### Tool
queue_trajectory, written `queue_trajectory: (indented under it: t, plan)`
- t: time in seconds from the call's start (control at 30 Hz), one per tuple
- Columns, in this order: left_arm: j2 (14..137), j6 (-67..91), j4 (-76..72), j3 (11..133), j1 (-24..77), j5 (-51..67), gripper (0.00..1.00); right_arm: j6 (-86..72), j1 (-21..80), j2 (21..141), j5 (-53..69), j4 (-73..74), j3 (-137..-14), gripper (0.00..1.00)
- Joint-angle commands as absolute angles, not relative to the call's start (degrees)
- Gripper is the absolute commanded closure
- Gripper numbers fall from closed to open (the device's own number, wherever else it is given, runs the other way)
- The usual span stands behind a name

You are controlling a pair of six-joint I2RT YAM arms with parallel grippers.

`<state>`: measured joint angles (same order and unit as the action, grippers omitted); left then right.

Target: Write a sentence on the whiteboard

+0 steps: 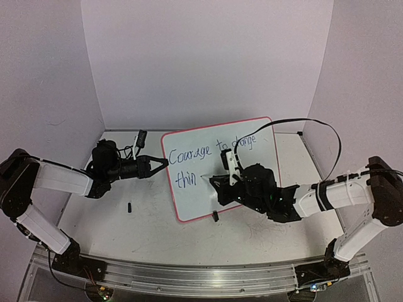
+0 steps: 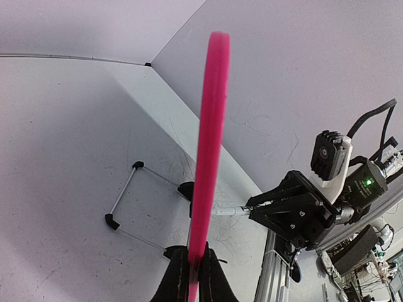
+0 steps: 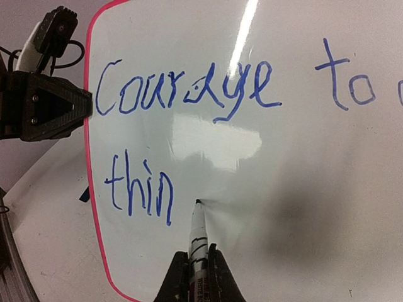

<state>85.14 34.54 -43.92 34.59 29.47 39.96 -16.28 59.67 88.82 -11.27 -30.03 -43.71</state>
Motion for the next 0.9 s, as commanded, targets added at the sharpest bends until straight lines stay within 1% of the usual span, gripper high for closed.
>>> queue_trajectory:
  t: [0.0, 0.4, 0.87]
  plan:
    - [82.98, 36.46, -45.77, 36.63, 29.83, 41.14, 1.0, -16.54, 59.31, 89.96, -13.31, -32.1, -46.3, 1.0]
    - [83.37, 36.43, -45.72, 36.92, 29.88, 41.39, 1.0, -14.94, 59.37, 90.95, -12.47, -32.16, -48.13, 1.0]
    - [83.58, 36.36, -45.7, 37.01, 29.9, 41.4, 1.0, -16.01, 59.73, 90.78, -9.4, -29.8, -44.29, 1.0]
